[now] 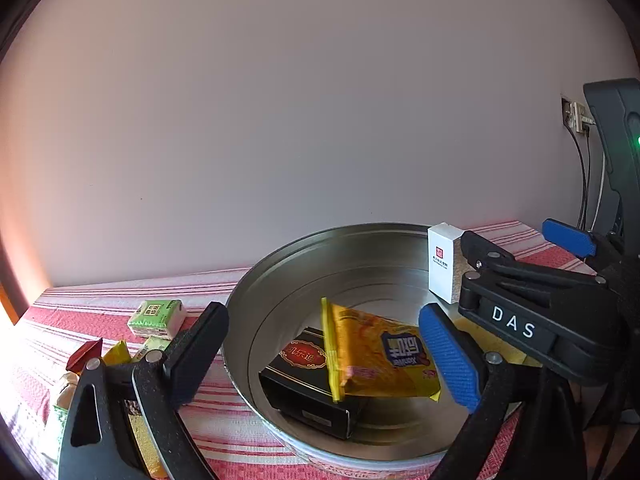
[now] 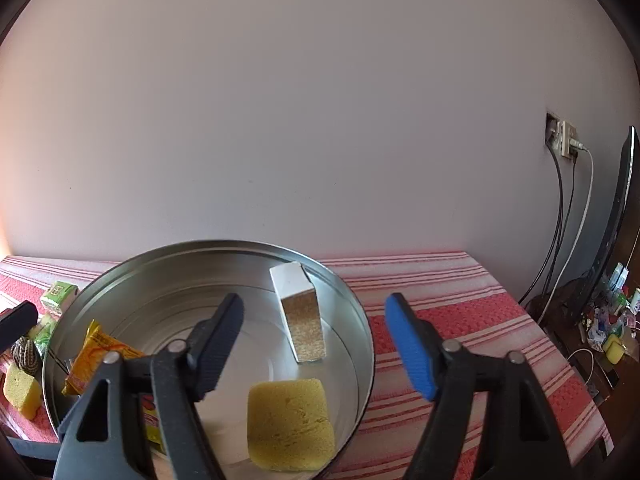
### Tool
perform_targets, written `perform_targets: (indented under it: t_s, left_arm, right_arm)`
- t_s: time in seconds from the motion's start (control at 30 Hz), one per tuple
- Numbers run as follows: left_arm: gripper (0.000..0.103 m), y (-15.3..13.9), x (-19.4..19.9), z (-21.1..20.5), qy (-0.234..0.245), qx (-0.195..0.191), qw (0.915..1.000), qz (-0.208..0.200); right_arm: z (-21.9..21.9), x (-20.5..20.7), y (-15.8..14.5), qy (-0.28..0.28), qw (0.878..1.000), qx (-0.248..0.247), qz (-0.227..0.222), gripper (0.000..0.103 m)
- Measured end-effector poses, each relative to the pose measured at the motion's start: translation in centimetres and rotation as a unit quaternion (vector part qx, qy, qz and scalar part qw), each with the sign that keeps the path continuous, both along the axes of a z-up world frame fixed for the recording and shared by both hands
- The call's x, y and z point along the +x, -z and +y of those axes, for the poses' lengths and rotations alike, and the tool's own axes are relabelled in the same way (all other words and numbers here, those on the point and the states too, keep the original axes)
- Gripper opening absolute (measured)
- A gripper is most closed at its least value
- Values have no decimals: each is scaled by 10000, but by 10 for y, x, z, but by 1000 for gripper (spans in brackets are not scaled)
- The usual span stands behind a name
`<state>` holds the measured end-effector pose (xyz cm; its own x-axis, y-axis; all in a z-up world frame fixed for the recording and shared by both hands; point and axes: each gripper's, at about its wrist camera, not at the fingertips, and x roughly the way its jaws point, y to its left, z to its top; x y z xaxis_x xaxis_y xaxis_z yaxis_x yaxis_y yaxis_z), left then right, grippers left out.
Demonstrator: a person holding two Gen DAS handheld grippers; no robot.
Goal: Organize objects
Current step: 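Carry the cracker pack and white box over the tin and release both, then withdraw both tools from the tin back toward the pile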
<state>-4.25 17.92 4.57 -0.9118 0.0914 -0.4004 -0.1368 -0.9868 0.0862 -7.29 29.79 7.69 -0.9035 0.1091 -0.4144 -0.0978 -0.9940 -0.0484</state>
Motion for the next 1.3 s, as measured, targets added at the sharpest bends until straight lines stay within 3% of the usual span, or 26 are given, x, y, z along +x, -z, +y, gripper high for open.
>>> perform_targets:
  t_s: [0.03,0.2,0.7,0.97,1.3]
  left_arm:
    - [98,1,1,-4,-22,50,10000,5]
    - [98,1,6,-16,-56,233,9997,-66]
    - [98,-1,29,-58,-296,446,9986,1]
    - [98,1,39,-76,-341,350,9988,-69]
    - [98,0,52,-97,-410,244,9987,-161]
  right_arm:
    - [0,4,-2,36,9999,-9,105,95]
    - [2,12,-7,65,9995,-141,276,100]
    - [25,20,-2,390,9970,-543,395,100]
    - [47,34,0,1054,9876,-995,604,101]
    - [40,57,1,1307,9848,-993,572,101]
